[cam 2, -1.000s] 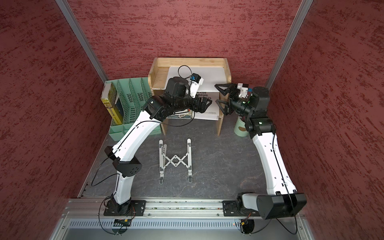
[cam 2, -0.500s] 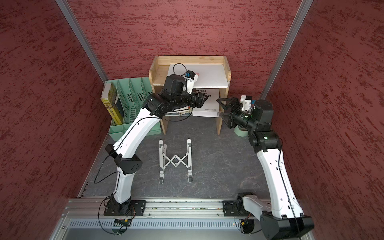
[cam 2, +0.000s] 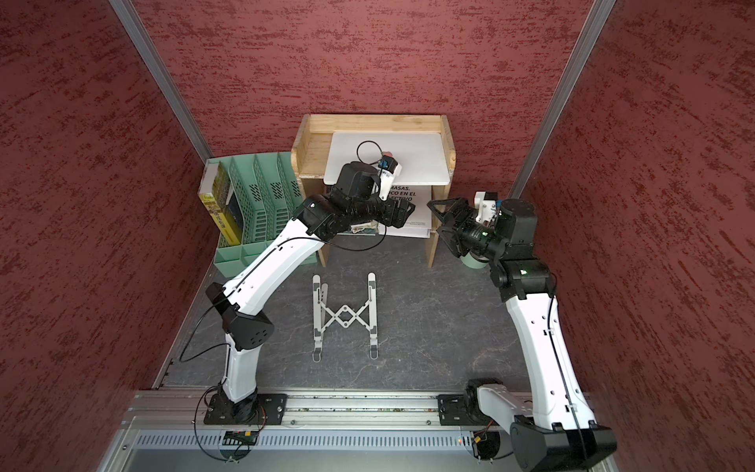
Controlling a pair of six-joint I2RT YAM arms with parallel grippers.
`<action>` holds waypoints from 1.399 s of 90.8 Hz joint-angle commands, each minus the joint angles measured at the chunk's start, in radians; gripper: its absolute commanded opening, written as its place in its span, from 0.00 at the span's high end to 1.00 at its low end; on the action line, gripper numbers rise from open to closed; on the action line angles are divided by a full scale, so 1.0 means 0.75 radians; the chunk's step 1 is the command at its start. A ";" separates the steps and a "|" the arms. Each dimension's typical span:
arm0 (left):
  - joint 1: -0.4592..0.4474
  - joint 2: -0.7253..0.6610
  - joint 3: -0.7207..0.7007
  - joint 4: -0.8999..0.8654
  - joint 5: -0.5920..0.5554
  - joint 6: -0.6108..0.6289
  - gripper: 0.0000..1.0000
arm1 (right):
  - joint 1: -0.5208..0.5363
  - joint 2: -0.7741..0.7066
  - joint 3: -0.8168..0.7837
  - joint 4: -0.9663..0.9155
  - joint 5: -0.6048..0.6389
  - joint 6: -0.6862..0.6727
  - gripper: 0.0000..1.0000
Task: Close the laptop lid and set it aside
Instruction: Place the laptop on the shelf, then reset both arms
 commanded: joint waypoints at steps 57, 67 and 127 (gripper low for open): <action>-0.053 -1.378 -1.538 0.533 -0.453 -0.082 0.00 | -0.016 -0.558 -0.754 0.344 1.012 -1.046 0.02; 0.347 -1.509 -1.840 0.647 -0.403 -0.027 0.00 | -0.014 -0.545 -0.965 0.631 0.980 -1.128 0.02; 1.014 -0.916 -2.740 2.173 -0.178 0.068 0.00 | -0.016 0.088 -1.462 1.688 1.052 -1.395 0.02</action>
